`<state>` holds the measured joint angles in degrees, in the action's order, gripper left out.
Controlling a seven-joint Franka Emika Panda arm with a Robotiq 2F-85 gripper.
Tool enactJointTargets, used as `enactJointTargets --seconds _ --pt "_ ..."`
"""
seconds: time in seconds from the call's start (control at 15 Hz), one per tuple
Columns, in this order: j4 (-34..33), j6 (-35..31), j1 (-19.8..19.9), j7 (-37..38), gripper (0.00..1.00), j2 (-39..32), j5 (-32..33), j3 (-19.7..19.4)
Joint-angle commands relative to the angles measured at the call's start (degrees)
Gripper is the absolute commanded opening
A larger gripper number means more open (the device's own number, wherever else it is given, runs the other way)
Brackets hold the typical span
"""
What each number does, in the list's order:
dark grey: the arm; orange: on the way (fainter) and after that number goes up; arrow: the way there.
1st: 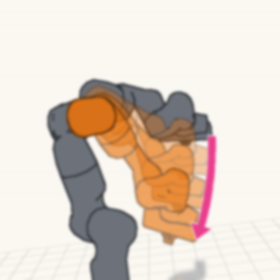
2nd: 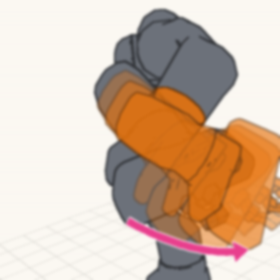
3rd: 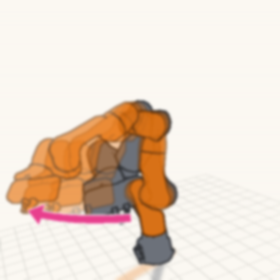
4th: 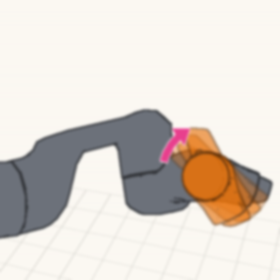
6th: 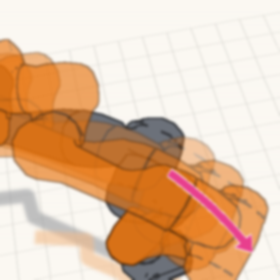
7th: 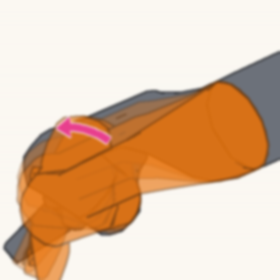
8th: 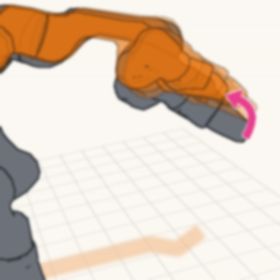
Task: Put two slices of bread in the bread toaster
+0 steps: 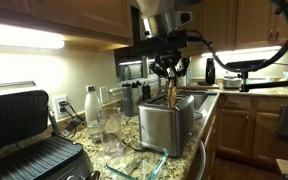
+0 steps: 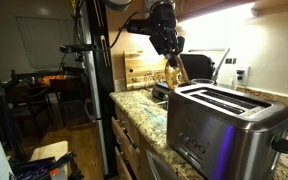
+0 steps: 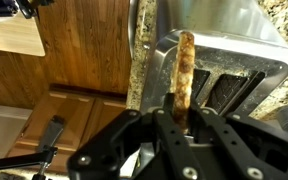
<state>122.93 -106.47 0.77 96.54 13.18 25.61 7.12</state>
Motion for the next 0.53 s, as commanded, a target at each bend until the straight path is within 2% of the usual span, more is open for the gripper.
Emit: enactJointTargets --seconds 0.0,0.47 --pt "-0.1 1.4 0.7 2.1 0.08 0.5 1.9 -0.2" --pt "-0.5 0.6 2.1 2.6 0.08 -0.2 2.8 -1.2"
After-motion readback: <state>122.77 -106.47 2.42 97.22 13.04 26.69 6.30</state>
